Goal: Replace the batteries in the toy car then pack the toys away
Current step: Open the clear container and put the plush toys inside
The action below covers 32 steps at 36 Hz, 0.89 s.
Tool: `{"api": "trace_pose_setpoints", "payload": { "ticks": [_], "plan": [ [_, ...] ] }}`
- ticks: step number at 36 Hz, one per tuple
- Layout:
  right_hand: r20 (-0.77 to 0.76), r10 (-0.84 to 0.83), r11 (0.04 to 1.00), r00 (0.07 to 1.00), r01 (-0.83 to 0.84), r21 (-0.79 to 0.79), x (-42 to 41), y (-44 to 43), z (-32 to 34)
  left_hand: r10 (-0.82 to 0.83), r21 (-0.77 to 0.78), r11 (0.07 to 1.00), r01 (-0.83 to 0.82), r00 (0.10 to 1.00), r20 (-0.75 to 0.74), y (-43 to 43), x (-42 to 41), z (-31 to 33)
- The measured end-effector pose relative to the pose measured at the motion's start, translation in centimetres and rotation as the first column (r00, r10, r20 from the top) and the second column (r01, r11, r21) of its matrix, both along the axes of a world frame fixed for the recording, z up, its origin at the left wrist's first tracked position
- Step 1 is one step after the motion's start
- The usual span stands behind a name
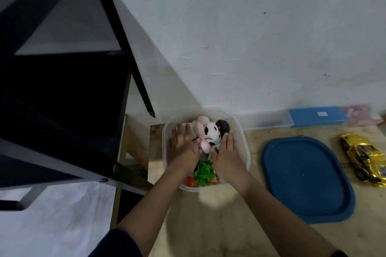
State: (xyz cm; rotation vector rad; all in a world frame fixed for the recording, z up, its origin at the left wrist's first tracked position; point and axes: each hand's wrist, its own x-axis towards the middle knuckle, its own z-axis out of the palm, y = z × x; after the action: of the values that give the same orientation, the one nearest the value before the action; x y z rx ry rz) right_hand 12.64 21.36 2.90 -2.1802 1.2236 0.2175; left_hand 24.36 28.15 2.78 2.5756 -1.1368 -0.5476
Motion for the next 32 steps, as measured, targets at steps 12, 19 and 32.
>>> {"api": "trace_pose_setpoints", "payload": {
  "ticks": [12,19,32],
  "plan": [
    [0.062,0.017,1.000,0.998,-0.018,0.002,0.2,-0.7,1.3,0.030,0.014,0.999,-0.031,0.998,0.052,-0.5,-0.7,0.8],
    [0.346,0.031,0.993,0.938,0.011,-0.117,-2.6,-2.9,5.9,0.057,-0.234,0.971,-0.045,0.997,0.045,-1.4,-3.5,4.6],
    [0.283,-0.089,0.952,0.955,0.165,-0.259,-22.1,-10.2,3.3,-0.121,-0.385,0.915,0.123,0.992,0.029,-6.7,-19.6,3.0]
  ]
}}
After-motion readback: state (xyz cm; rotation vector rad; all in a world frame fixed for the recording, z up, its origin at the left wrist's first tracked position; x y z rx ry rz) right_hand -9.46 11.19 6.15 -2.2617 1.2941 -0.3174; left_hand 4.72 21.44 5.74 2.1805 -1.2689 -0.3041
